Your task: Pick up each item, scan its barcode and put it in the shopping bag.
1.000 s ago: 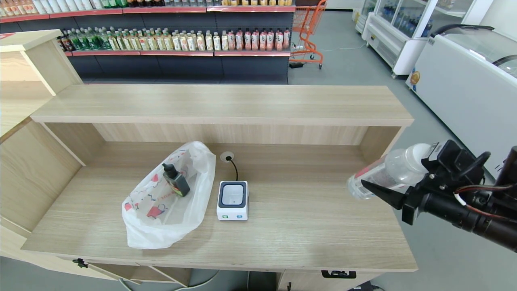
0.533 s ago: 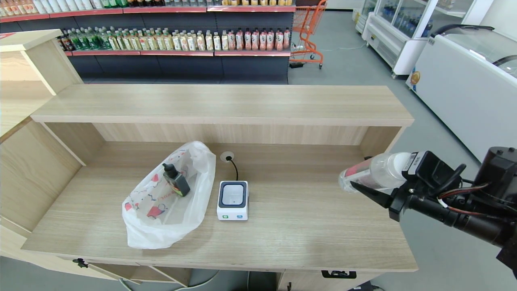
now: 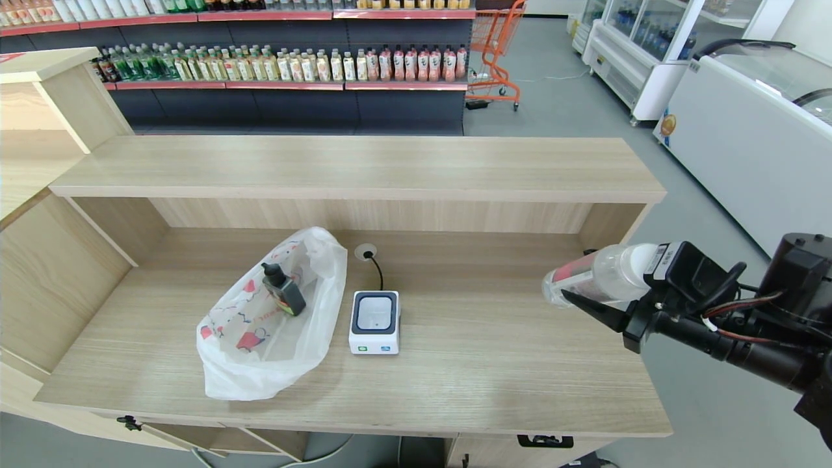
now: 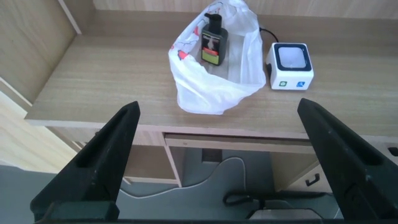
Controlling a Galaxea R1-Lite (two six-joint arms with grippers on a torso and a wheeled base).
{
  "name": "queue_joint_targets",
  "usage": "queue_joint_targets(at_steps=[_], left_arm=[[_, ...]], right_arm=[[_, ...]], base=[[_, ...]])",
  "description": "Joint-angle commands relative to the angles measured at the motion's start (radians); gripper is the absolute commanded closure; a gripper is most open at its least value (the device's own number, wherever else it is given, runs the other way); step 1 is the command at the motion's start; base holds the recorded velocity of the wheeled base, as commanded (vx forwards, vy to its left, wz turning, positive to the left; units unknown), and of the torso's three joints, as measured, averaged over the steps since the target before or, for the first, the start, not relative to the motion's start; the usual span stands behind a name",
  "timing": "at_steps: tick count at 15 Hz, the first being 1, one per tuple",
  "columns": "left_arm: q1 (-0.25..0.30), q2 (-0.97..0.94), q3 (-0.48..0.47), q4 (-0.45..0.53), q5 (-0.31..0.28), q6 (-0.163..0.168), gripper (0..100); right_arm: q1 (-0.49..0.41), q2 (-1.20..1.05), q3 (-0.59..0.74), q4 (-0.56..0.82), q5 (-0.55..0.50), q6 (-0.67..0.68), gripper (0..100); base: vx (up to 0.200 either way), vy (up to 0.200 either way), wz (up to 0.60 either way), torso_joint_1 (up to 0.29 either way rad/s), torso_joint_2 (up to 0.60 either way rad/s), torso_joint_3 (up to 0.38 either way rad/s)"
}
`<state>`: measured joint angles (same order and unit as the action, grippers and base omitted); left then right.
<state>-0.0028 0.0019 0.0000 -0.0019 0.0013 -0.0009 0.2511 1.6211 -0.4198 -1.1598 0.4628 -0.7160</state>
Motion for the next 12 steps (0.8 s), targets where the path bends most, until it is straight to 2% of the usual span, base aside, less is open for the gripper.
queue_joint_targets(at_steps=[1, 2, 12], left_arm=[[0.001, 0.000, 0.000, 0.000, -0.001, 0.001, 0], [0.001, 0.000, 0.000, 0.000, -0.001, -0.001, 0], [0.000, 0.000, 0.000, 0.000, -0.001, 0.007, 0]], right_arm=[[0.001, 0.005, 0.003, 0.000, 0.010, 0.001, 100], [0.001, 0.008, 0.004, 0.000, 0.024, 0.001, 100], [0.002, 0.068, -0.037, 0.000, 0.126, 0.004, 100]], base=[[0.000, 0.000, 0.00, 0.000, 0.00, 0.000], [0.000, 0.000, 0.00, 0.000, 0.00, 0.000], [0.000, 0.200, 0.00, 0.003, 0.00, 0.002]])
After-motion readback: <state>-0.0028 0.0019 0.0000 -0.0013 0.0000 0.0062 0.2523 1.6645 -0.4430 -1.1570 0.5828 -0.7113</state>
